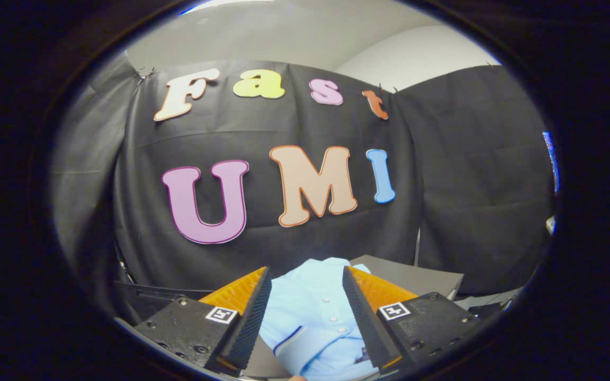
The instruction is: Put the clothes into the washing machine and then close the washing machine lid.
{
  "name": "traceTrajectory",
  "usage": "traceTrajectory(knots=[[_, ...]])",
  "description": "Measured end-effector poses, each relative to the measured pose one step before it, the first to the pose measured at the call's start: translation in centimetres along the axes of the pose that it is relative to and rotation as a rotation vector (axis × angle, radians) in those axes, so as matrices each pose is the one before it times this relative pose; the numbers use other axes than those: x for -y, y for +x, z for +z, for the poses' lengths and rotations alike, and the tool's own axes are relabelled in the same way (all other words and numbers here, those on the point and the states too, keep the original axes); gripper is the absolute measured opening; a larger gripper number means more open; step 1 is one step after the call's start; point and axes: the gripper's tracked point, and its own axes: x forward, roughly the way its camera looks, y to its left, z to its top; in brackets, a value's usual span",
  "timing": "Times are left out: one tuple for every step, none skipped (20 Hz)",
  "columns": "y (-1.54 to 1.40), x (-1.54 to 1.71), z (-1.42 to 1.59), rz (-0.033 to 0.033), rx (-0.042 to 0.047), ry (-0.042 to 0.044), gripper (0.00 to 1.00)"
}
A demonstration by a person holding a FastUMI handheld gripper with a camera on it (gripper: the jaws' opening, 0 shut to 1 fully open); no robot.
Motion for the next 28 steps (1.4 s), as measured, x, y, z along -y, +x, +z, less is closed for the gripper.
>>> traceTrajectory(knots=[[1.079, -0.176, -0.604, -0.00308, -0.04171, -0.00235, 0.82], [0.75, -0.276, -0.453, 0.00364, -0.03223, -0.0173, 0.83], [0.714, -0.312, -0.252, 0.00537, -0.02631, -0.01408, 0.84], [0.555, -0.198, -0.606, -0.00007, -0.03595, -0.00402, 0.84], [0.611, -0.133, -0.589, -0.0016, -0.04344, -0.00149, 0.84], [0.685, 0.156, -0.911, -0.01175, -0.04869, 0.00206, 0.84], [0.364, 0.189, -0.765, -0.00831, -0.04252, -0.00306, 0.84], [0.426, 0.116, -0.699, -0.00986, -0.03416, -0.00114, 0.84], [0.237, 0.17, -0.564, -0.0098, -0.02885, -0.00387, 0.84], [0.333, 0.362, -0.634, -0.01366, -0.02789, -0.00283, 0.84], [0.322, 0.29, -0.638, -0.0097, -0.02677, 0.0022, 0.84], [0.248, -0.038, -0.743, -0.0022, -0.02212, 0.00892, 0.84], [0.242, -0.104, -0.5, 0.00614, -0.01453, 0.00833, 0.85], [0.437, -0.06, -1.018, 0.0044, -0.02973, 0.01301, 0.84], [0.509, 0.067, -1.108, -0.00078, -0.04125, 0.0096, 0.84], [0.319, -0.138, -1.191, -0.00572, -0.04856, -0.00794, 0.84], [-0.202, 0.027, 0.906, -0.00428, 0.05501, -0.01936, 0.85], [0.556, 0.14, -0.014, -0.00616, -0.00426, -0.00855, 0.84], [-0.101, 0.12, -0.481, -0.00738, -0.01959, 0.00143, 0.83], [-0.288, -0.108, 0.382, -0.00292, 0.03189, -0.0066, 0.84], [0.236, 0.149, -0.117, -0.00873, -0.0019, -0.00918, 0.84], [-0.229, 0.432, -0.026, -0.02851, 0.00499, -0.00247, 0.83], [0.151, 0.614, 0.26, -0.0362, 0.01694, 0.00127, 0.76], [0.182, 0.259, -0.501, -0.02649, -0.0001, -0.0021, 0.69], [0.008, 0.227, 0.259, -0.01734, 0.0183, 0.00516, 0.62], [0.085, 0.211, -0.014, -0.017, 0.00091, 0.01142, 0.55], [0.057, 0.319, 0.176, -0.02076, 0.01716, 0.01689, 0.48], [0.068, 0.428, 0.243, -0.01625, 0.02998, 0.00792, 0.36]])
